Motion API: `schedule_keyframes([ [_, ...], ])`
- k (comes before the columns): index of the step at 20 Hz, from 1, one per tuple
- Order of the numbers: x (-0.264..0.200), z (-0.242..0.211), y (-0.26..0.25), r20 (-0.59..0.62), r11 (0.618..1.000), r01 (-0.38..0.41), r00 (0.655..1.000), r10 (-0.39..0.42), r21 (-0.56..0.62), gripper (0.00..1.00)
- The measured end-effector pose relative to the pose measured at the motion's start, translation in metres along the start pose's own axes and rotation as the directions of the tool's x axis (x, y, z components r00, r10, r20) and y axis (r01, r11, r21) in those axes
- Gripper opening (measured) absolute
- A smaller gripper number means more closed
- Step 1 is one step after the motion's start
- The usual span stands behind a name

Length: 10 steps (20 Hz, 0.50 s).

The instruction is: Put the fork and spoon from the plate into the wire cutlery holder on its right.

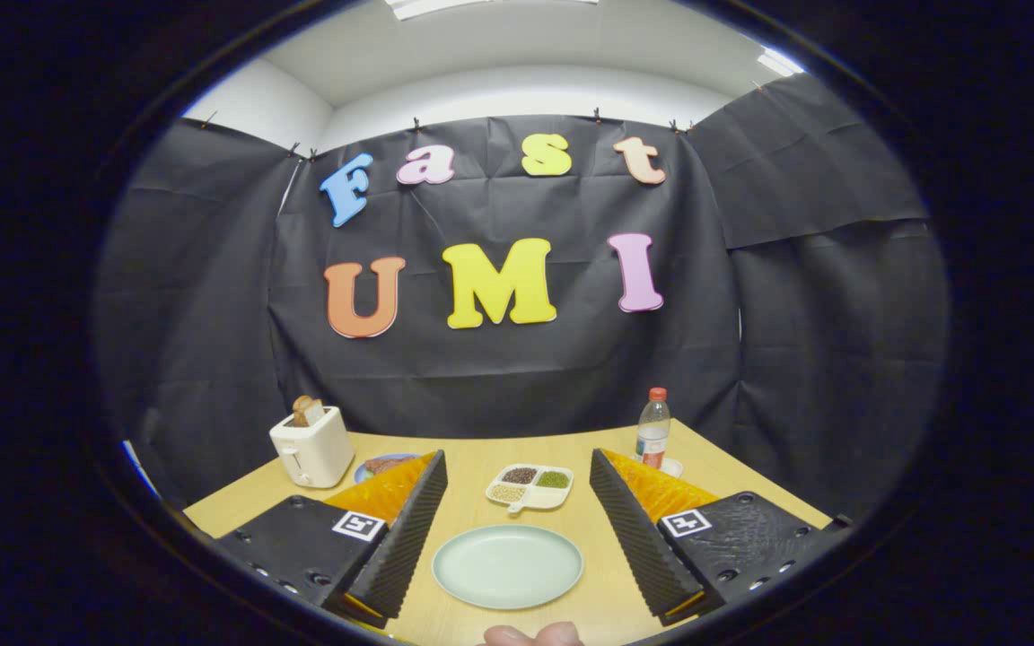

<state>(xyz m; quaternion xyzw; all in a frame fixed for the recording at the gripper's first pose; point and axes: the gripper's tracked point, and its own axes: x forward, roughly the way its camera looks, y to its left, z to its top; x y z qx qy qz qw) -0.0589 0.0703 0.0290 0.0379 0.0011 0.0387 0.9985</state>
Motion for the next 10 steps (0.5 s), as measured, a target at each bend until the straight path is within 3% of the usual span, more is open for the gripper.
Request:
schedule_keyframes([
  [10,-0.0011,0.0,0.0084,0.007,1.0,-0.003,1.0,0.003,-0.002,0.96],
])
